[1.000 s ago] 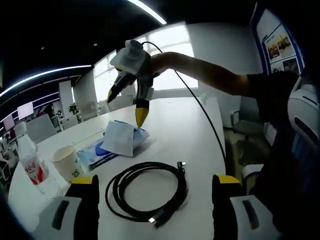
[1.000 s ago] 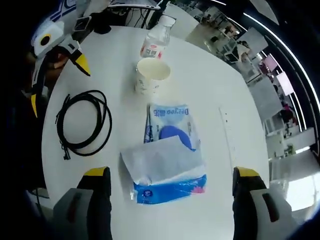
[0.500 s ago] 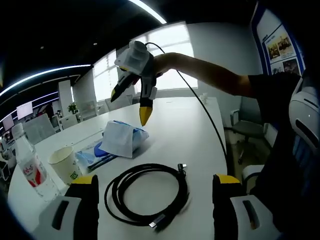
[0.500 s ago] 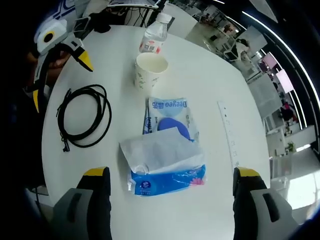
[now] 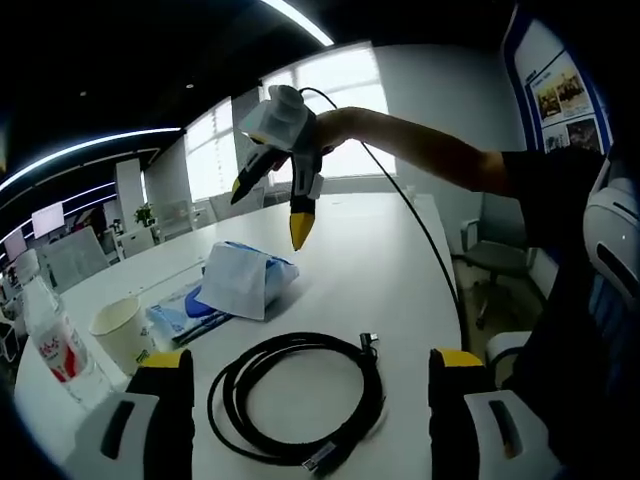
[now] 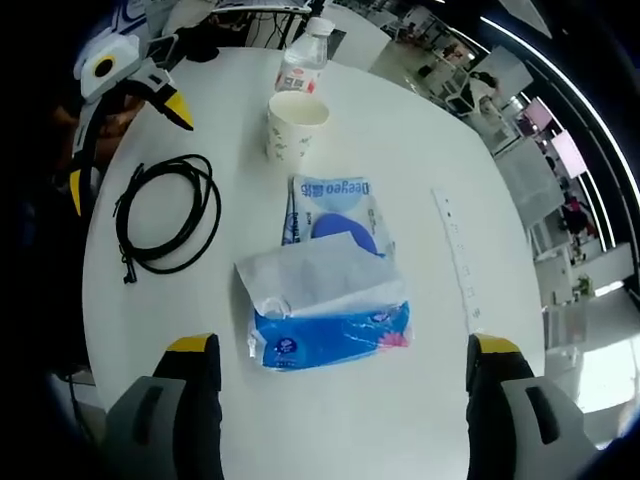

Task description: Arrange the tabletop items into an orderly group along one side of the table until the central work area is clear of visible clutter.

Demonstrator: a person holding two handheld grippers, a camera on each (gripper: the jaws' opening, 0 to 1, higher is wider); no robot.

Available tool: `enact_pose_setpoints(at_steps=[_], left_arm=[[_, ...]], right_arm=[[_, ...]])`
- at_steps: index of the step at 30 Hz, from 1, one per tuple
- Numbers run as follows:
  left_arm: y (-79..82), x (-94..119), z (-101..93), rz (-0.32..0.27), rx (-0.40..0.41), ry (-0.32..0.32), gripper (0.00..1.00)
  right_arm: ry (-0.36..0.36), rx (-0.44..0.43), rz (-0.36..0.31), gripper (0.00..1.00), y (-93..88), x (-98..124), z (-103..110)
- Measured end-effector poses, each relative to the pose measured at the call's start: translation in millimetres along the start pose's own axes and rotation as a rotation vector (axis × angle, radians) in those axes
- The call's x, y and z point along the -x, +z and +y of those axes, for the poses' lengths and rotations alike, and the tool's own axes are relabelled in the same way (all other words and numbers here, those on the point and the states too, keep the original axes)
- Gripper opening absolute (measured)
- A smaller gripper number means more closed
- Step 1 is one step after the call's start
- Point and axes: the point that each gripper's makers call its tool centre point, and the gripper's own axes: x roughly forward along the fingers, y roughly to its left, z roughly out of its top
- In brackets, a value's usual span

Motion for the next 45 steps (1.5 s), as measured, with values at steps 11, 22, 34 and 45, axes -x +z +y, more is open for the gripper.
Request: enact_pose_setpoints(at_steps=[11, 22, 34, 45], left_arm=[[5.0, -10.4, 2.8, 0.004, 0.009, -0.001, 1.00], [7.8, -22.8, 8.1, 0.024, -0.022, 0.015, 1.00], [16.1, -35.6, 11.6, 0.027, -0.029, 0.000, 0.99], [19.0, -46.0, 15.9, 0.023, -0.016, -0.019, 0.99]], right_arm=[[-0.020, -0.040, -0.023, 1.00, -12.4, -2.4, -10.9], [-0.022, -0.021, -0.068, 1.00, -16.1, -5.8, -15.4], [-0.026, -0.001, -0.098, 0.96, -13.4, -6.7, -26.2], [-0.023, -0.008, -0.105, 0.92, -17.7, -8.2, -28.5]])
